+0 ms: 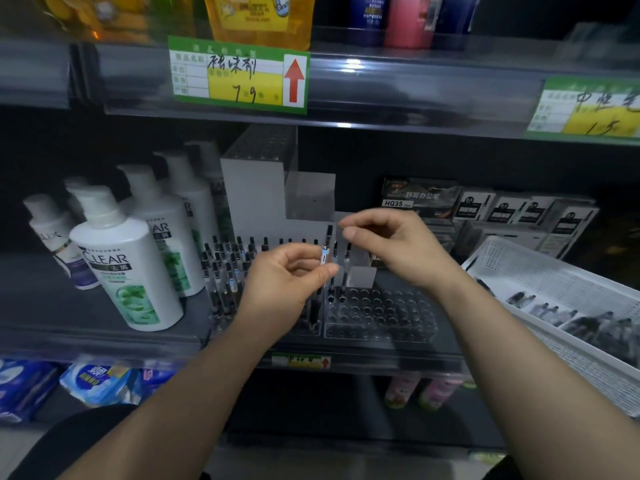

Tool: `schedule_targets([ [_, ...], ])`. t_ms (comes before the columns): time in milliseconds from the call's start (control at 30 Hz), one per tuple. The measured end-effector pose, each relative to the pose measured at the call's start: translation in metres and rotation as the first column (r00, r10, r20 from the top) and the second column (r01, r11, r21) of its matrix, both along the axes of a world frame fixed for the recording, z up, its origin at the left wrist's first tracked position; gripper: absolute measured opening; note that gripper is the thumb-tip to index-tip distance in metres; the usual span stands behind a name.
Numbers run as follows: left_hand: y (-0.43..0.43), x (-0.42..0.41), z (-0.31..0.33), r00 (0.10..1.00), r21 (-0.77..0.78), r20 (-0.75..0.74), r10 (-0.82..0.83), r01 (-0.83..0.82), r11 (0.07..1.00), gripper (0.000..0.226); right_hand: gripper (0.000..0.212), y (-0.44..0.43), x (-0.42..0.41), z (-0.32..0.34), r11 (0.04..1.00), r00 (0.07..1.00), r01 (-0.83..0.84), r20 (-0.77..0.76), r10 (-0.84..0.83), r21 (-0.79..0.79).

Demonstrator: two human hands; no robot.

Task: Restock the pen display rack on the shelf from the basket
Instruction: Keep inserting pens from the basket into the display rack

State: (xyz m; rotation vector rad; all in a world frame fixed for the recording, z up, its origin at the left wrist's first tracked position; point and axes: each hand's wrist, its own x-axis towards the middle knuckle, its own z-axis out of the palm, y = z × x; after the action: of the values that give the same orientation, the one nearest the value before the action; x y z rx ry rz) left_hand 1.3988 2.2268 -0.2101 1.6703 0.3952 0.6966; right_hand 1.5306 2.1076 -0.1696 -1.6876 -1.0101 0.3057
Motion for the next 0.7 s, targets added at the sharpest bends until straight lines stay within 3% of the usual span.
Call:
schedule_targets([
  [100, -0.005, 0.003, -0.001, 0.999, 0.051, -0.007, -0.039, 0.039, 0.998, 0.019, 0.013, -0.002, -0.008, 0.004, 0.991, 0.989, -0.133, -0.059, 0.133, 0.007],
  [233, -0.011, 0.006, 0.001, 0.998, 0.106, -0.015, -0.060, 0.061, 0.992, 0.019, 0.010, -0.006, -0.005, 0.004, 0.990, 0.989, -0.139, -0.052, 0.139, 0.000],
  [333, -0.008, 0.003, 0.005, 0.998, 0.338, -0.062, 0.033, -0.011, 0.941, 0.029, 0.009, -0.013, 0.005, 0.008, 0.998, 0.994, -0.049, -0.091, 0.052, 0.036],
  [433, -0.001, 0.001, 0.008, 0.977, 0.672, -0.124, 0.171, -0.045, 0.739, 0.043, 0.008, -0.019, 0.018, 0.007, 0.994, 0.993, 0.103, -0.069, -0.100, 0.032],
  [567, 0.004, 0.001, 0.007, 0.950, 0.751, -0.220, 0.220, 0.022, 0.660, 0.053, 0.009, -0.020, 0.030, -0.008, 0.943, 0.943, 0.329, 0.070, -0.327, -0.035],
  [700, 0.005, 0.003, 0.005, 0.932, 0.772, -0.260, 0.254, 0.042, 0.634, 0.054, 0.017, -0.014, 0.033, -0.022, 0.916, 0.909, 0.390, 0.198, -0.366, -0.097],
])
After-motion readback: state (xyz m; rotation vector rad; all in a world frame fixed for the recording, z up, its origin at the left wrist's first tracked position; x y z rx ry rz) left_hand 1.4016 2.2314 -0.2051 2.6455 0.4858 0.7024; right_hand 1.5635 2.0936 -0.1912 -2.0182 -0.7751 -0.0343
